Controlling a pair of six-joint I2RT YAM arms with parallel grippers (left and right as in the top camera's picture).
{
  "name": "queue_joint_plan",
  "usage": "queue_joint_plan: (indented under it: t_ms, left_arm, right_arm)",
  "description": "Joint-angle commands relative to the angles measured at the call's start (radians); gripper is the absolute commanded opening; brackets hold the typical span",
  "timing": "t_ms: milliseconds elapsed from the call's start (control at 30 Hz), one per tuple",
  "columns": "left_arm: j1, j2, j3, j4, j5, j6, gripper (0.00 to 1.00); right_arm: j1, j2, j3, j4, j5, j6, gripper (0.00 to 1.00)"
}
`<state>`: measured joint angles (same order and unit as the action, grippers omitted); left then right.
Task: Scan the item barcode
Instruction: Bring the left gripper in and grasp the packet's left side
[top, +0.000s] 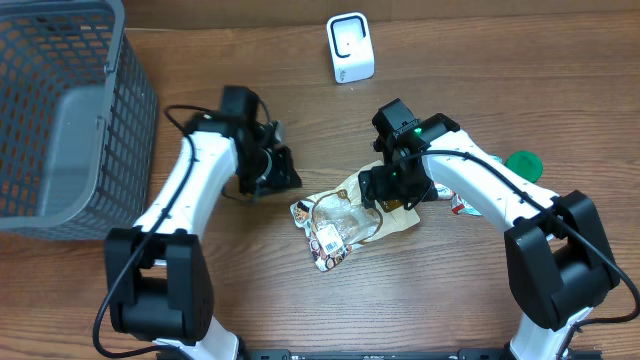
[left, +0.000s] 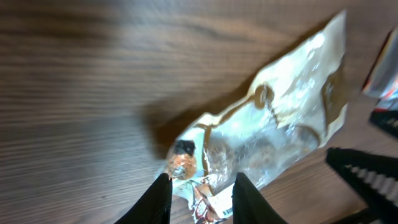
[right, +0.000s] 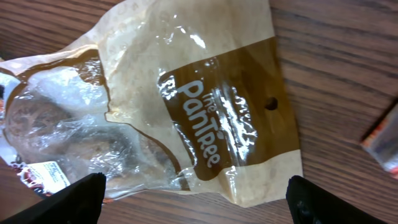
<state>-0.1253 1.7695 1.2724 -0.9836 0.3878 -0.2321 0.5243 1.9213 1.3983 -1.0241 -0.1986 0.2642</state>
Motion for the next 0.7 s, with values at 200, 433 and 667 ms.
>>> queue_joint_plan:
  t_ms: [200,433,667]
  left_arm:
    - [-0.114,-0.024,-0.147,0.109,-0.003,0.007,0.27]
    - [-0.146,-0.024,-0.193,0.129,-0.080,-0.050,0.38]
    - [-0.146,-0.024,-0.204,0.129,-0.130,-0.068,0.44]
  right_arm:
    - [0.003,-0.029,-0.005,0.002,-0.024,0.001,0.95]
    - [0.003,-0.029,-0.007,-0.001,-0.024,0.005,0.94]
    - [0.003,-0.029,-0.082,0.063,-0.025,0.024,0.95]
